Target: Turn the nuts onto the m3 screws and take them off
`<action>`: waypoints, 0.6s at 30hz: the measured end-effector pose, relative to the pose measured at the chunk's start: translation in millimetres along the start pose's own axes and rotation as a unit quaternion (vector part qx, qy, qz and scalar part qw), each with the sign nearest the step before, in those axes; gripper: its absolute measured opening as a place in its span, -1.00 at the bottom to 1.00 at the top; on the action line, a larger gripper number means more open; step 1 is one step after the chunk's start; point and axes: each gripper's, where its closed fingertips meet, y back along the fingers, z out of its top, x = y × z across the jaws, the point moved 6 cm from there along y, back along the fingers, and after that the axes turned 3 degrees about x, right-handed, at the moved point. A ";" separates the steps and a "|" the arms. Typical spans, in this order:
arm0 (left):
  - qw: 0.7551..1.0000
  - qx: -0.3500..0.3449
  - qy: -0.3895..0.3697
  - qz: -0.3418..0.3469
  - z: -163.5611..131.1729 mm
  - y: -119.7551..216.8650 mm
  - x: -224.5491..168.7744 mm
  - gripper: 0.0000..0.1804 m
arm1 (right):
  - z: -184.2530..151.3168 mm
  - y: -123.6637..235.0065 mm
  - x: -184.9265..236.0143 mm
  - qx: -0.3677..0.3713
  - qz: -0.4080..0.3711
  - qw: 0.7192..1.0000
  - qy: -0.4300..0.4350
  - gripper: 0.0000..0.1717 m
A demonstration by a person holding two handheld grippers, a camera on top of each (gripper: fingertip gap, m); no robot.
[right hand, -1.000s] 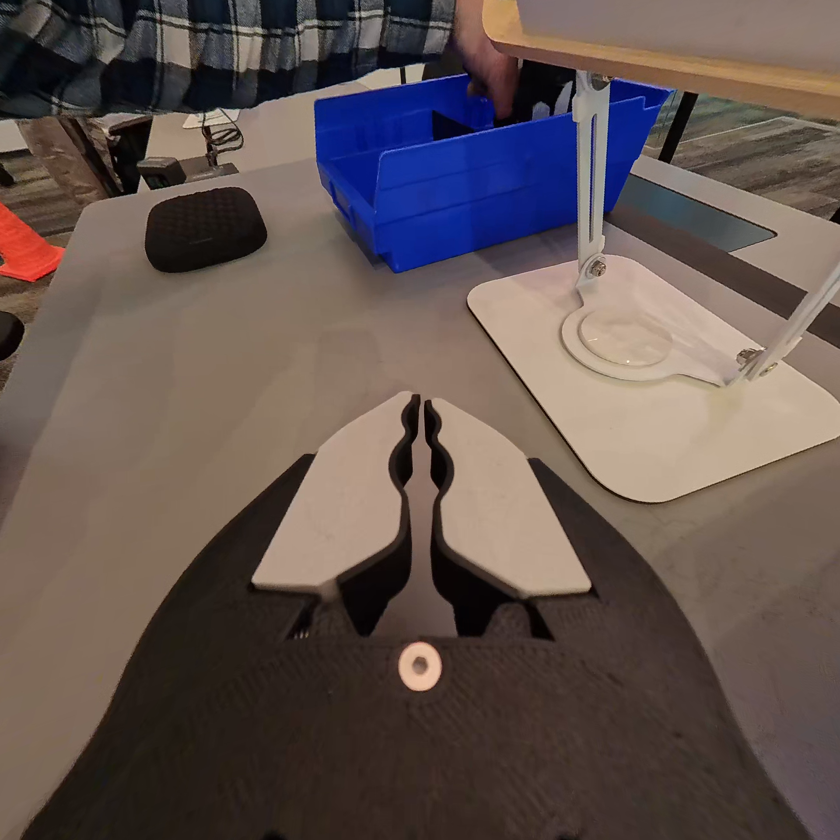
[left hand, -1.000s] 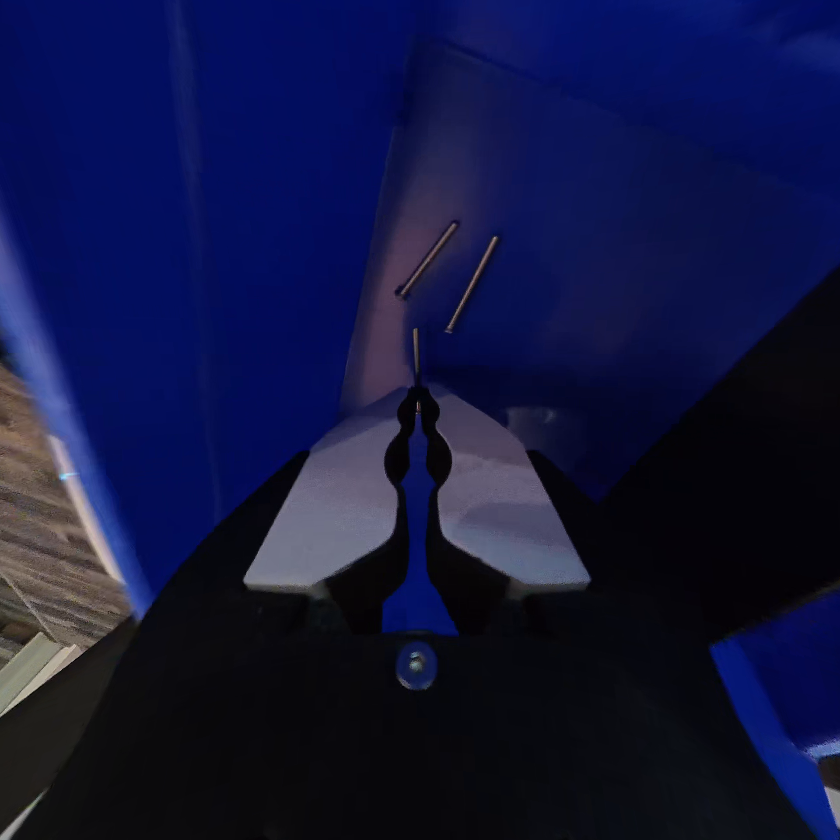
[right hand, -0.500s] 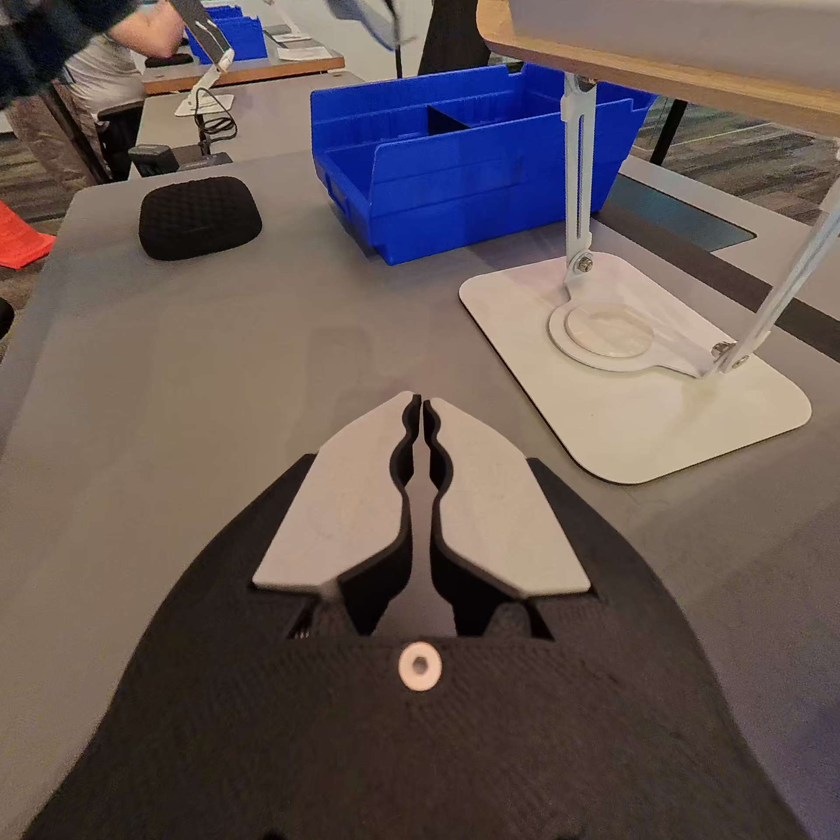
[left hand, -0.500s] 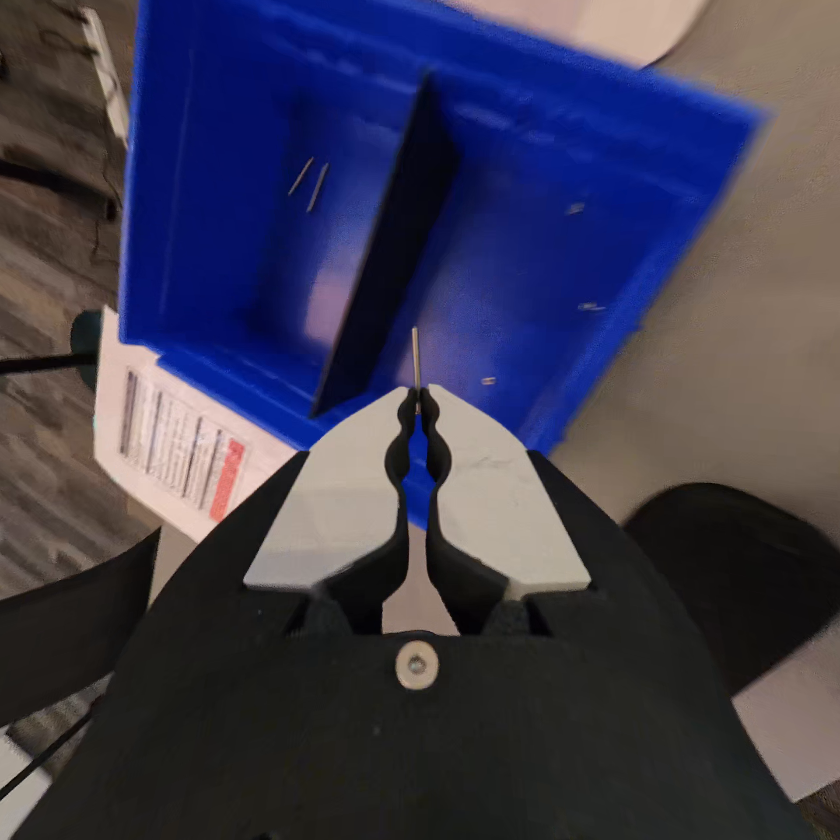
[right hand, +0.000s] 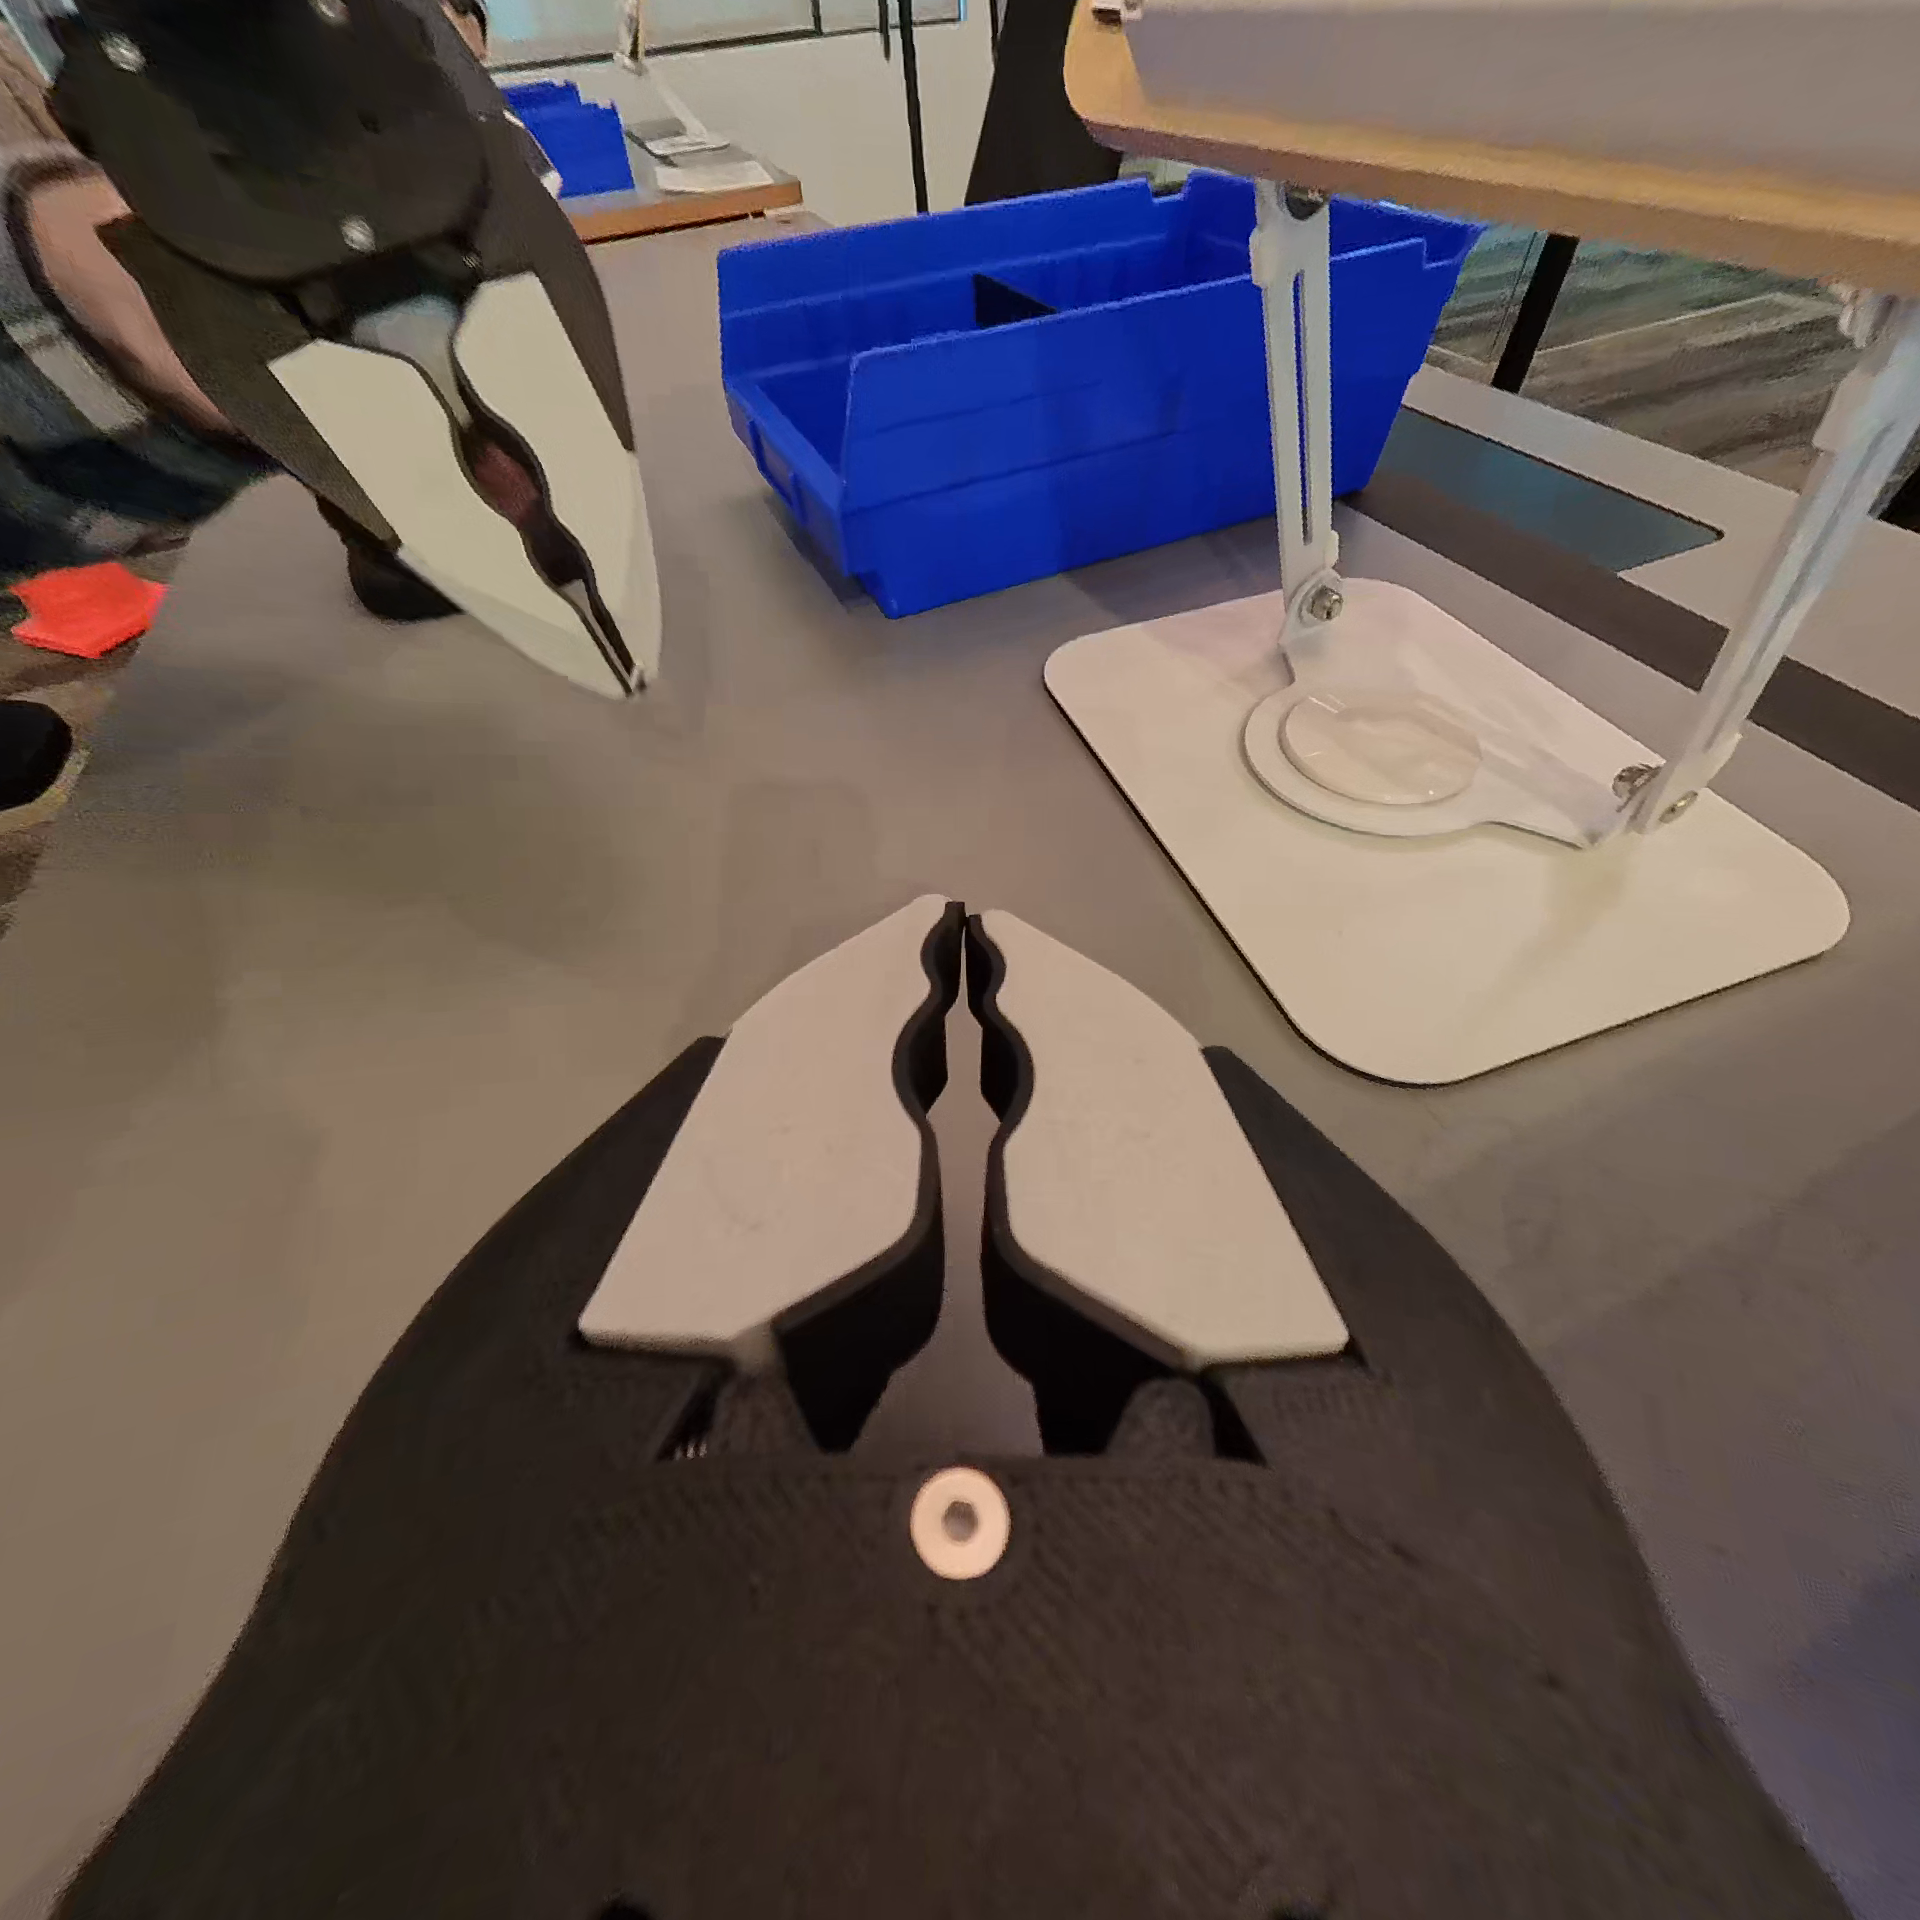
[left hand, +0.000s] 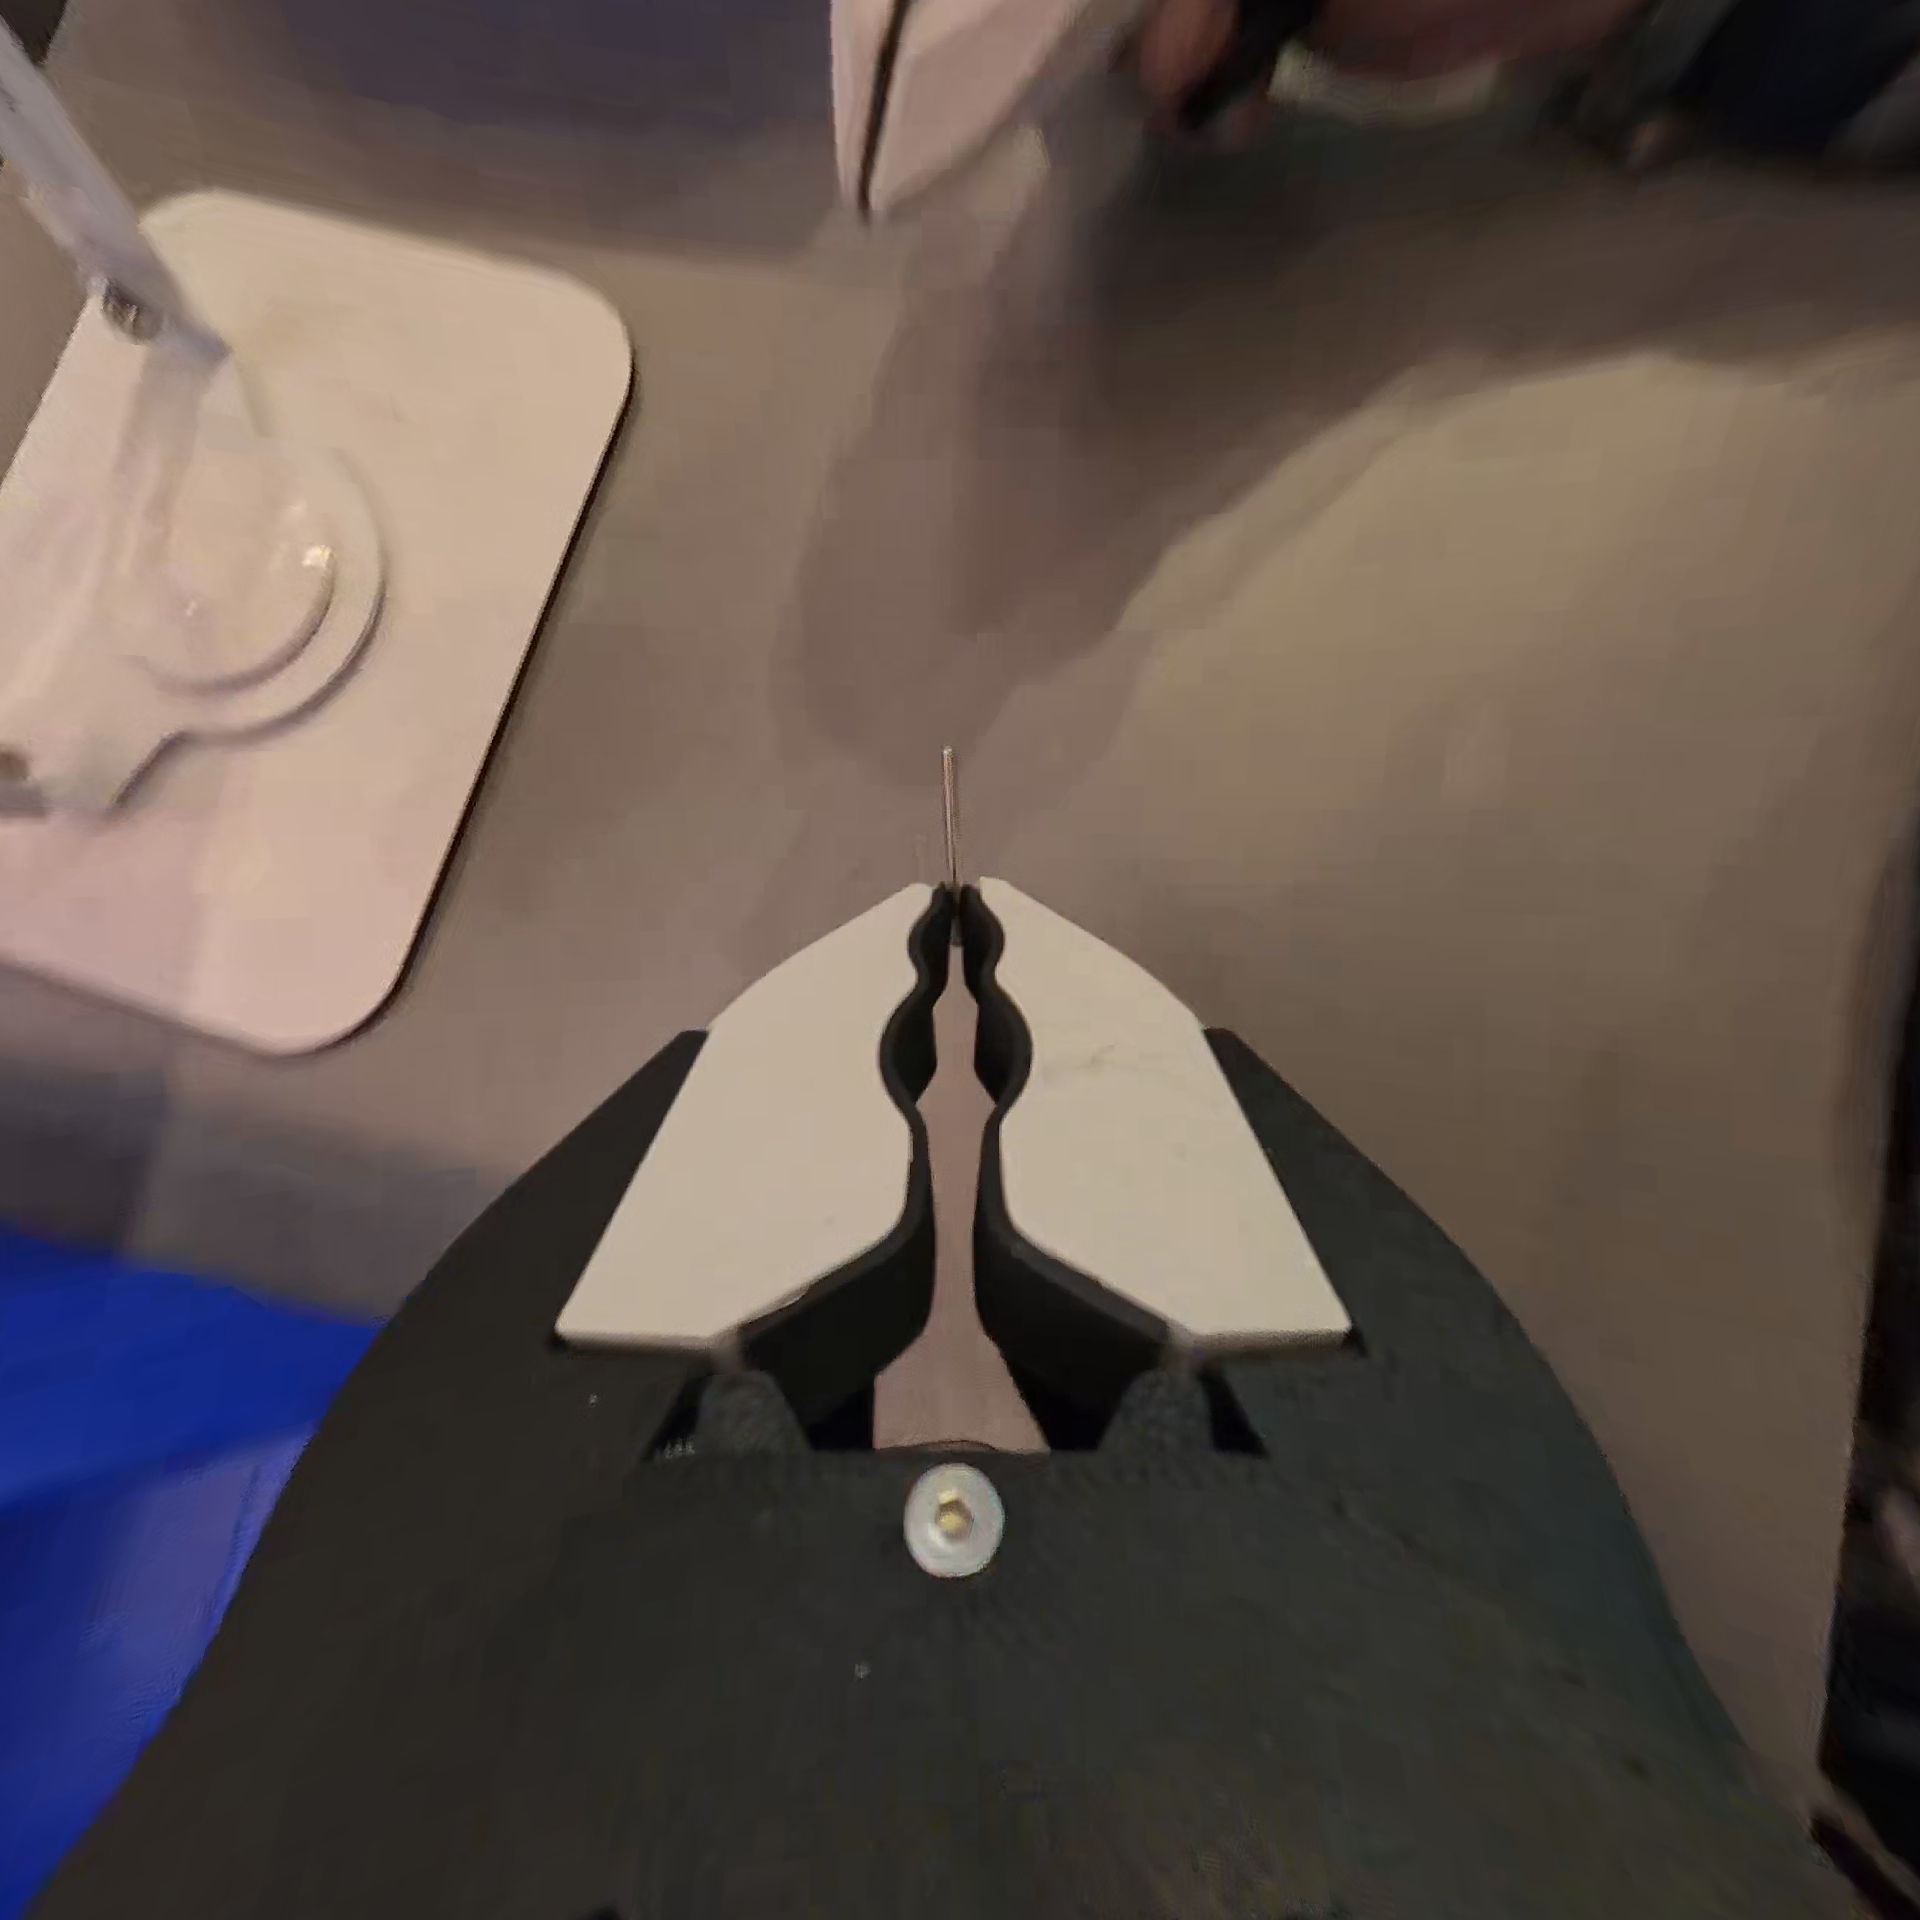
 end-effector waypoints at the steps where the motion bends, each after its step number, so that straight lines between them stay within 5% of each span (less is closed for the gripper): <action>1: 1.000 -0.025 0.005 -0.005 7.5 -5.7 -0.1 -0.98 | 0.2 -0.7 1.3 -0.002 0.006 1.000 -0.001 -0.99; 7: 0.988 -0.137 0.062 -0.028 39.2 -32.9 6.8 -0.98 | 0.2 0.9 -0.3 -0.025 0.040 0.998 -0.036 -0.97; 18: 0.993 -0.010 0.106 -0.058 28.5 -81.4 5.9 -0.98 | -6.6 11.3 -13.8 -0.013 0.025 0.998 -0.056 -0.97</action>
